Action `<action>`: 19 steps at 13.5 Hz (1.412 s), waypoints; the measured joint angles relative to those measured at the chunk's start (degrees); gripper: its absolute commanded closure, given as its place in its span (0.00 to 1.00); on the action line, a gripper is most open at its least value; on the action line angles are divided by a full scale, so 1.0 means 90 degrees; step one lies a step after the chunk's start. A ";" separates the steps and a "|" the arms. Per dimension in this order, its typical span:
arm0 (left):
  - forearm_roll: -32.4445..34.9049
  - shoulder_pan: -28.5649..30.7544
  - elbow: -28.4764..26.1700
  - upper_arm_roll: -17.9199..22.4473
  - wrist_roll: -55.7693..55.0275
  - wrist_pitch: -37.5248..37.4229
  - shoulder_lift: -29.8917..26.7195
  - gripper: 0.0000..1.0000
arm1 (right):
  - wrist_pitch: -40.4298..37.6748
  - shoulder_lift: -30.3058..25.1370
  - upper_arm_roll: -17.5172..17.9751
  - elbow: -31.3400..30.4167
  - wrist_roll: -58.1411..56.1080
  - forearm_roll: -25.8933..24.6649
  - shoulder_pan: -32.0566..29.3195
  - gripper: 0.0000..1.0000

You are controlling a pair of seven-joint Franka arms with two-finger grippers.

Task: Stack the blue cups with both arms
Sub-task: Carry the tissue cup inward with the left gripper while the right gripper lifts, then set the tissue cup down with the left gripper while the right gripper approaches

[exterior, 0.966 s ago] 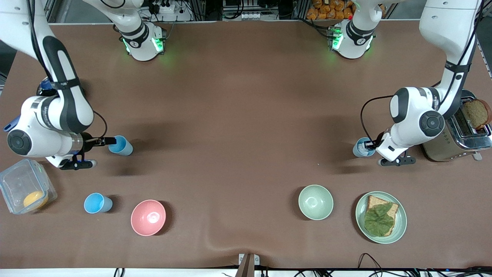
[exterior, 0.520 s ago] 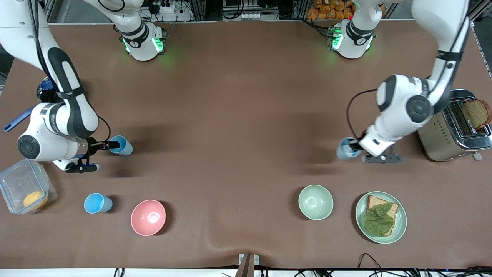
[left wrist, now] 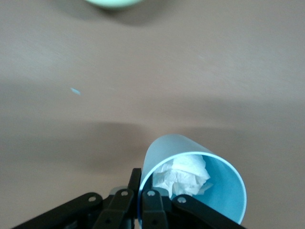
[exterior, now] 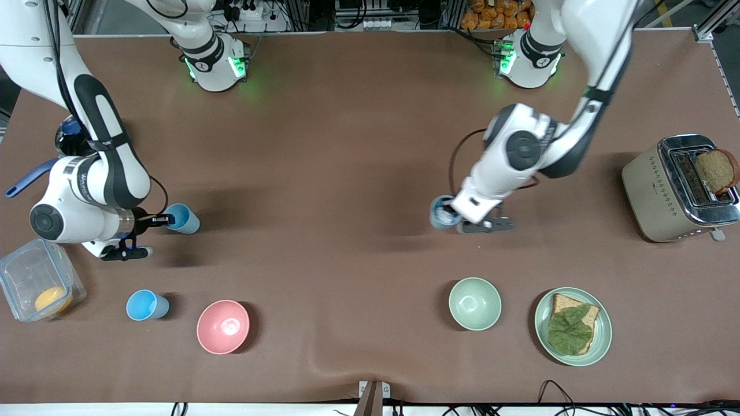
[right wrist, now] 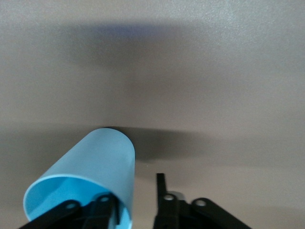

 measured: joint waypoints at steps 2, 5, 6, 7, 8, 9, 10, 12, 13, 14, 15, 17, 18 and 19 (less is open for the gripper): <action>0.0000 -0.0377 0.0208 0.0003 -0.0505 0.0009 0.0287 1.00 | -0.0024 -0.0007 0.0017 0.0012 -0.0002 0.0022 0.0000 1.00; 0.0000 -0.0775 0.0363 0.0012 -0.0997 0.0022 0.0536 1.00 | -0.0213 -0.0066 0.0064 0.0107 -0.0004 0.0029 0.0009 1.00; 0.0000 -0.0880 0.0374 0.0017 -0.1108 0.0023 0.0579 1.00 | -0.0466 -0.0125 0.0099 0.0241 -0.0004 0.0029 0.0019 1.00; 0.0000 -0.0978 0.0381 0.0018 -0.1208 0.0048 0.0616 1.00 | -0.0848 -0.0228 0.0162 0.0461 -0.0003 0.0031 0.0041 1.00; 0.0000 -0.1057 0.0388 0.0021 -0.1323 0.0121 0.0655 1.00 | -0.1307 -0.0347 0.0236 0.0756 0.0034 0.0034 0.0084 1.00; 0.0000 -0.1135 0.0394 0.0024 -0.1435 0.0210 0.0707 1.00 | -0.1759 -0.0466 0.0292 0.1111 0.0126 0.0041 0.0161 1.00; 0.0000 -0.1209 0.0400 0.0029 -0.1533 0.0288 0.0763 1.00 | -0.2144 -0.0575 0.0316 0.1463 0.0188 0.0066 0.0269 1.00; 0.0006 -0.1354 0.0443 0.0041 -0.1709 0.0421 0.0898 1.00 | -0.2630 -0.0707 0.0327 0.1899 0.0463 0.0186 0.0523 1.00; 0.0035 -0.1417 0.0469 0.0048 -0.1785 0.0449 0.0967 1.00 | -0.2726 -0.0719 0.0328 0.1952 0.0667 0.0205 0.0606 1.00; 0.0109 -0.1485 0.0498 0.0052 -0.1891 0.0458 0.1037 1.00 | -0.2747 -0.0702 0.0328 0.1954 0.0765 0.0206 0.0642 1.00; 0.0228 -0.1553 0.0529 0.0061 -0.2013 0.0466 0.1107 1.00 | -0.2749 -0.0671 0.0322 0.1954 0.0790 0.0206 0.0643 1.00; 0.0579 -0.1629 0.0601 0.0066 -0.2261 0.0474 0.1234 1.00 | -0.2749 -0.0614 0.0294 0.1954 0.0814 0.0207 0.0636 1.00; 0.0652 -0.1638 0.0626 0.0064 -0.2290 0.0473 0.1239 0.52 | -0.2749 -0.0598 0.0291 0.1954 0.0839 0.0208 0.0636 1.00; 0.0710 -0.1642 0.0639 0.0073 -0.2300 0.0473 0.1249 0.01 | -0.2749 -0.0593 0.0294 0.1954 0.0860 0.0211 0.0638 1.00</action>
